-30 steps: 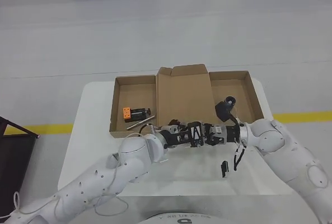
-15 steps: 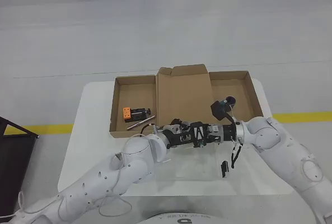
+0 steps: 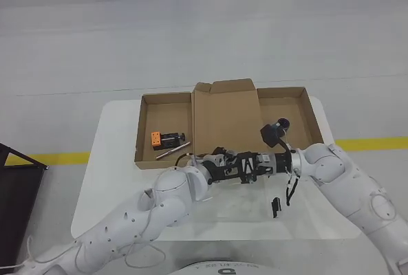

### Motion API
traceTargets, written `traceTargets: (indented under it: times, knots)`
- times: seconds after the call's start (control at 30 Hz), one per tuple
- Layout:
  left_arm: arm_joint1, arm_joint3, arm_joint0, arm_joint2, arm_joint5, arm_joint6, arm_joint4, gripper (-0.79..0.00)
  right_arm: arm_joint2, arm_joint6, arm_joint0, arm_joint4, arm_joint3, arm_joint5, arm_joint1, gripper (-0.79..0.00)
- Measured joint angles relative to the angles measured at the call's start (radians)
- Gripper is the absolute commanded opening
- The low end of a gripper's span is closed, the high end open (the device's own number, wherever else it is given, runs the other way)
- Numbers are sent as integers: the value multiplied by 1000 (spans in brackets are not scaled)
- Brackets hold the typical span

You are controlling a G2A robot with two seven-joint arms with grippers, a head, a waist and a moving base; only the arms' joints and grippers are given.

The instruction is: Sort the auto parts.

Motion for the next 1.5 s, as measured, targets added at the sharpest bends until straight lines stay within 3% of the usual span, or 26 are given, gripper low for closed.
traceTargets:
  times: [0.33, 0.5, 0.7, 1.17, 1.47, 1.5]
  knots:
    - [0, -40, 44, -32, -6, -4, 41, 0, 22, -31, -4, -21, 35, -5, 4, -785]
    - [6, -74, 81, -64, -7, -3, 62, 0, 132, -97, -5, -16, 89, -23, 24, -785]
    - [16, -101, 131, -111, -36, 7, 48, 0, 233, -142, 46, -49, 193, 70, 37, -785]
    - [34, -87, 208, -228, -105, 22, -34, 0, 131, -105, 283, -79, 594, 289, -15, -785]
    - [33, -34, 206, -249, -128, 45, -48, 0, 76, -102, 410, -27, 877, 273, -62, -785]
    - [33, -31, 207, -252, -134, 51, -46, 0, 70, -104, 420, -36, 900, 268, -66, -714]
